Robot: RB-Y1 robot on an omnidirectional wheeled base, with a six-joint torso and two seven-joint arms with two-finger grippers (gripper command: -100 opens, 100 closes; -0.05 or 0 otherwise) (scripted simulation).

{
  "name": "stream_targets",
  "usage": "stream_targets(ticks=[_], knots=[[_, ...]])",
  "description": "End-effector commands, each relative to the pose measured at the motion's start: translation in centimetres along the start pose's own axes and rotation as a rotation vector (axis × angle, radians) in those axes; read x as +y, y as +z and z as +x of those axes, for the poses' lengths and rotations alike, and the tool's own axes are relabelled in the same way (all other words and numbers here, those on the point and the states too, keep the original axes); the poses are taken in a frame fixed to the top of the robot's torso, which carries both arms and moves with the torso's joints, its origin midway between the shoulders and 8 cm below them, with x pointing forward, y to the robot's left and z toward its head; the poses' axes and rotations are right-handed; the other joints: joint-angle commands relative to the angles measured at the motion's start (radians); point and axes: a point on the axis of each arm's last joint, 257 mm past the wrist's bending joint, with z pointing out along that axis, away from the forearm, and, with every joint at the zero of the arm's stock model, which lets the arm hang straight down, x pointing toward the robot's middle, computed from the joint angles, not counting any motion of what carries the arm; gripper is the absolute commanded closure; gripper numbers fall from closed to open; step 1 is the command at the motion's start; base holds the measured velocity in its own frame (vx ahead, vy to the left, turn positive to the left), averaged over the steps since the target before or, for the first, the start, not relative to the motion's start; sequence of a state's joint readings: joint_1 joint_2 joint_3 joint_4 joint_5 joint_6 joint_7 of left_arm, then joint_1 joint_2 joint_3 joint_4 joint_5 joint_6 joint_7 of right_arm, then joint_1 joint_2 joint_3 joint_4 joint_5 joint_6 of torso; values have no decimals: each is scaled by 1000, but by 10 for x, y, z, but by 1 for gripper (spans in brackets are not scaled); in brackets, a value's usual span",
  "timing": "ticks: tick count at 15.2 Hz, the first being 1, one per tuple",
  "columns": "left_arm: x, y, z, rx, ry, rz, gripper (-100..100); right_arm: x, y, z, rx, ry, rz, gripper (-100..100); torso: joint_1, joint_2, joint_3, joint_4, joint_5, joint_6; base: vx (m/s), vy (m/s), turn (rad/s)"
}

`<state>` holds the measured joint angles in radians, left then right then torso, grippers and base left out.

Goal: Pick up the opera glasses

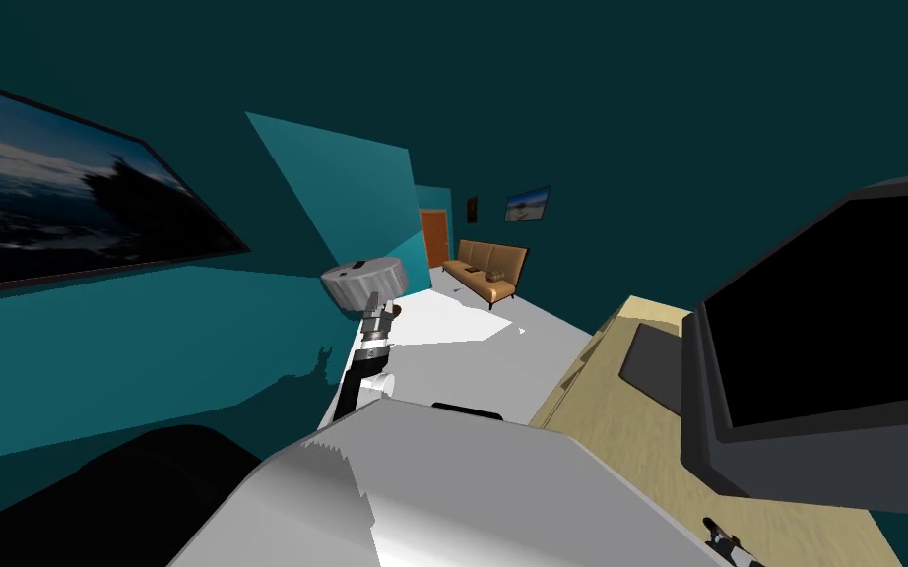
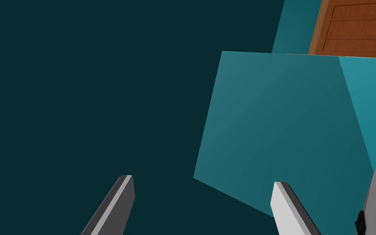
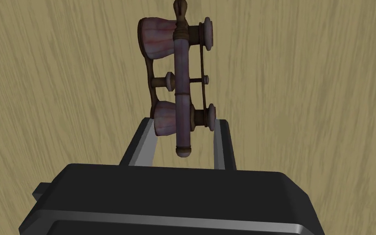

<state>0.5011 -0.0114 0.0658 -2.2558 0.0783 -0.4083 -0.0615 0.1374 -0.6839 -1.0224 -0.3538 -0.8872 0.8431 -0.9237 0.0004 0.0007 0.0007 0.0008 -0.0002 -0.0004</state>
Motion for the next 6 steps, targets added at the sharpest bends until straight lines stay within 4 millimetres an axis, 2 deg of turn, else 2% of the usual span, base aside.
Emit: stream_targets(ticks=[1,3,4,5,6], knots=[[0,0,0,0,0,0,0,0,0,0,0,0,0,100,0,0,0,0,0,0,1,2,11],[0,0,0,0,0,0,0,0,0,0,0,-1,0,100,0,0,0,0,0,1,0,0,0],[0,0,0,0,0,0,0,-7,-7,16,-2,-18,6,100,0,0,0,0,0,1,27,13,-116],[0,0,0,0,0,0,0,-8,-8,20,-3,-21,7,100,0,-1,-1,0,1,1,54,35,-179],[0,0,0,0,0,0,0,-5,-5,13,0,-16,3,100,2,-3,-1,-1,1,1,32,21,-77]])
